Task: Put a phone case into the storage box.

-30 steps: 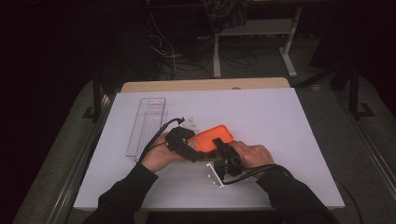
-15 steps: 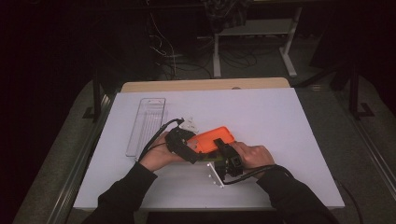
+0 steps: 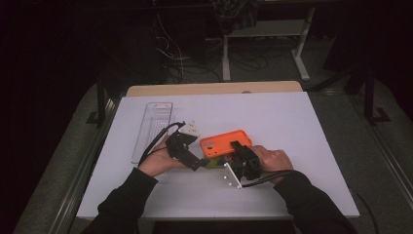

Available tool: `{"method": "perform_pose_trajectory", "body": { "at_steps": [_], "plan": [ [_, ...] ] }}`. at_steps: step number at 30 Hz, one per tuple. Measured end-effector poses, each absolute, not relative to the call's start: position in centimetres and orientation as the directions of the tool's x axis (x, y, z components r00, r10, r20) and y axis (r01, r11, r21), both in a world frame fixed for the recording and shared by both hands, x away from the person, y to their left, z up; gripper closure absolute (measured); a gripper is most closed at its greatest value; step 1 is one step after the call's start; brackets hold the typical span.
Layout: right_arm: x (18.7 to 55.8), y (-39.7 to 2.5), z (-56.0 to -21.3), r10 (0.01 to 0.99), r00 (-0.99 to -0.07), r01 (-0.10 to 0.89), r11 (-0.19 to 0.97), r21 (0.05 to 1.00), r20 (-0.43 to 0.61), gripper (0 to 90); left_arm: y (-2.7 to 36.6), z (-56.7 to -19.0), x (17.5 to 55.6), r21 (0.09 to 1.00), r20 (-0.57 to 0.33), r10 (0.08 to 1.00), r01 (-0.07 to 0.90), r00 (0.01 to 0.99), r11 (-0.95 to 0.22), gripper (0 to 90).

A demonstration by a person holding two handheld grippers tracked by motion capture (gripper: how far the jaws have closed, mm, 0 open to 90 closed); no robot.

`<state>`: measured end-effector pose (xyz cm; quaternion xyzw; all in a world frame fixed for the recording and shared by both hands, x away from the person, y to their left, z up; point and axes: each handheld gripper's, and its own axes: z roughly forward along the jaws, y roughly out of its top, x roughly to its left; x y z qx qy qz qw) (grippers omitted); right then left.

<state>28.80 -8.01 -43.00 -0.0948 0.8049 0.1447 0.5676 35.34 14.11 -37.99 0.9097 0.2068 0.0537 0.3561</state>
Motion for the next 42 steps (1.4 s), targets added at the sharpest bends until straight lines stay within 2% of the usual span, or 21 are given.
{"method": "perform_pose_trajectory", "body": {
  "at_steps": [11,15,19,27,32,39,42],
  "plan": [
    [29.3,-8.8,-42.3,0.099,-0.435,-0.257,0.939,0.229,-0.895,77.6,14.1,-38.2,35.5,0.666,-0.026,0.427,0.334,0.904,-0.667,0.0],
    [29.4,-8.9,-42.1,0.158,-0.476,-0.229,0.927,0.296,-0.865,77.6,14.1,-38.2,35.5,0.667,-0.020,0.423,0.328,0.906,-0.669,0.0],
    [29.8,-9.2,-41.8,0.168,-0.509,-0.214,0.925,0.314,-0.844,77.6,14.1,-38.2,35.4,0.673,-0.028,0.432,0.336,0.901,-0.658,0.0],
    [30.3,-9.7,-41.2,0.272,-0.590,-0.141,0.892,0.429,-0.760,77.6,14.1,-38.1,35.5,0.675,-0.035,0.429,0.337,0.903,-0.656,0.0],
    [30.6,-9.9,-41.2,0.289,-0.621,-0.120,0.884,0.453,-0.729,77.6,14.2,-38.1,35.6,0.671,-0.025,0.423,0.328,0.906,-0.665,0.0],
    [31.0,-10.2,-40.9,0.362,-0.668,-0.051,0.850,0.524,-0.651,77.7,14.0,-38.3,35.5,0.674,-0.032,0.421,0.330,0.907,-0.661,0.0],
    [31.0,-10.2,-40.8,0.434,-0.693,0.009,0.804,0.594,-0.576,77.7,14.1,-38.3,35.6,0.675,-0.024,0.414,0.320,0.910,-0.665,0.0]
  ]
}}
